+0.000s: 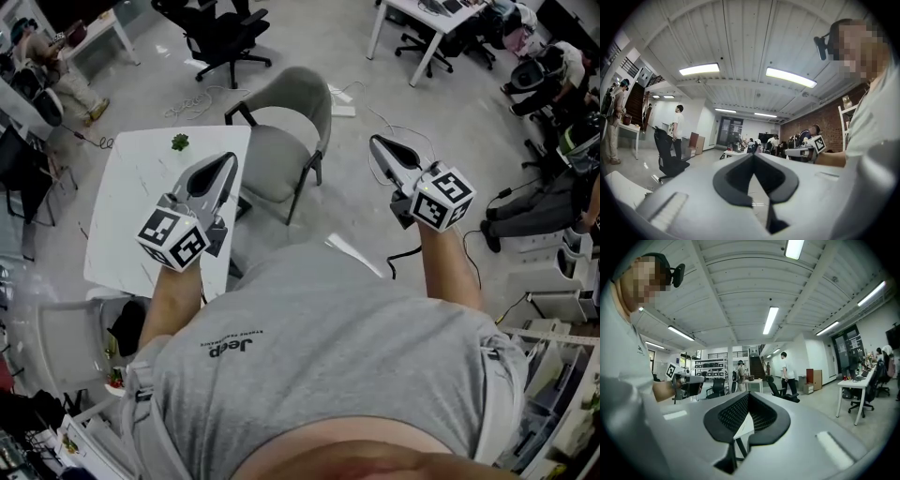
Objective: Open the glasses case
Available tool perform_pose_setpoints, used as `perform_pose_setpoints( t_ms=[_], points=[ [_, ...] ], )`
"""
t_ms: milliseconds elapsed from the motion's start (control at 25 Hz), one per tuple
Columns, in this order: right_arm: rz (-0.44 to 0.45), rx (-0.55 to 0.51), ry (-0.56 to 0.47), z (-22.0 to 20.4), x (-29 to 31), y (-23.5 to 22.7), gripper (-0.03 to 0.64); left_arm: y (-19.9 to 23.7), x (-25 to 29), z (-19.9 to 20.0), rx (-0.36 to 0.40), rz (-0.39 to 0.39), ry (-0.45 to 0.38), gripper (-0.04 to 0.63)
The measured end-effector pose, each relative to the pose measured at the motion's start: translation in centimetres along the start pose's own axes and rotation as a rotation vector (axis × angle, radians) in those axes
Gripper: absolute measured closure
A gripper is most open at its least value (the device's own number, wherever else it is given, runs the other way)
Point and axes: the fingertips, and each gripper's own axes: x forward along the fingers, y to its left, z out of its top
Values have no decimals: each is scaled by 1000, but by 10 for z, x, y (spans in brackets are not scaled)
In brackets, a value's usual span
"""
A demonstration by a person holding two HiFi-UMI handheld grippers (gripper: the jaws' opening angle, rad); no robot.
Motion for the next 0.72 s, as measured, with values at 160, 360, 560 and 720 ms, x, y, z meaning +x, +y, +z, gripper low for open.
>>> perform_pose_setpoints(
  t_ms=[160, 360, 560, 720],
  points=[
    [-1, -2, 0, 1, 2, -1, 614, 2, 0, -2, -4, 3, 3, 548],
    [17, -31, 0, 3, 8, 2, 615, 7, -1, -4, -14, 11, 0, 548],
    [32, -48, 7, 1, 15, 7, 615, 10, -4, -9, -19, 17, -2, 548],
    [42, -55, 14, 0, 17, 9, 615, 11, -5, -10, -21, 20, -4, 548]
  ],
)
